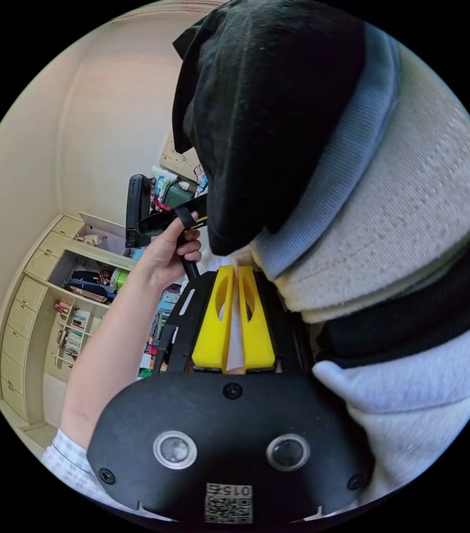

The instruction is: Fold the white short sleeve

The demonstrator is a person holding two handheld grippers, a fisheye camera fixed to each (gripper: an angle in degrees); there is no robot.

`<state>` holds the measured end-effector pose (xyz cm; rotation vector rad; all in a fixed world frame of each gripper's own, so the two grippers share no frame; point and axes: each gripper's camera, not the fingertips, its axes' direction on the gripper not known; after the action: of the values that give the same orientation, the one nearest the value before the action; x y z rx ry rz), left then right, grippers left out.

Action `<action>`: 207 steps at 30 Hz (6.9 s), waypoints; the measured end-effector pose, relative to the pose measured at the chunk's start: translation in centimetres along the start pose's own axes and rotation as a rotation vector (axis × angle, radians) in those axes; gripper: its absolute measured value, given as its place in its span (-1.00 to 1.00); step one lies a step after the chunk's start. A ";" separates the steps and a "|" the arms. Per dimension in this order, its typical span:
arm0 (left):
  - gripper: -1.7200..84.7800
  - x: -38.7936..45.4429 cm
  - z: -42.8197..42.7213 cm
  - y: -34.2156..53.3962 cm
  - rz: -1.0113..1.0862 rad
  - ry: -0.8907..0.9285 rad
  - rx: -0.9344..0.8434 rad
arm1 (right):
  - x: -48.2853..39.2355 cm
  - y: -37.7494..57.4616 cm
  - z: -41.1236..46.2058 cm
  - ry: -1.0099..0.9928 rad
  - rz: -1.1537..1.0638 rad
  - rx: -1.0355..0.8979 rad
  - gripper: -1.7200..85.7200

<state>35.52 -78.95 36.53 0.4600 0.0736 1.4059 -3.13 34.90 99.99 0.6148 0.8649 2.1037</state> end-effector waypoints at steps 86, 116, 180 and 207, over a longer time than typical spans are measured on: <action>-0.95 1.5 -16.0 15.4 -0.219 -0.096 0.066 | -40.3 -44.2 1.4 0.286 -1.157 -0.884 -0.98; -0.76 14.3 -58.1 65.9 -0.920 -0.350 1.062 | -54.6 -49.5 -30.6 0.115 -1.003 -0.651 -0.98; -0.81 -1.8 -61.0 63.5 -0.992 0.476 1.159 | -66.9 -58.4 -2.7 0.326 -0.816 -0.593 -0.94; -0.91 3.8 -46.8 40.2 -0.057 -0.051 0.448 | -61.7 -64.4 6.5 0.402 -0.813 -0.593 -0.98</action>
<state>-16.09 -59.14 8.89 0.8571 0.3624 1.3191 67.69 19.03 47.85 -0.4328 0.5093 1.5912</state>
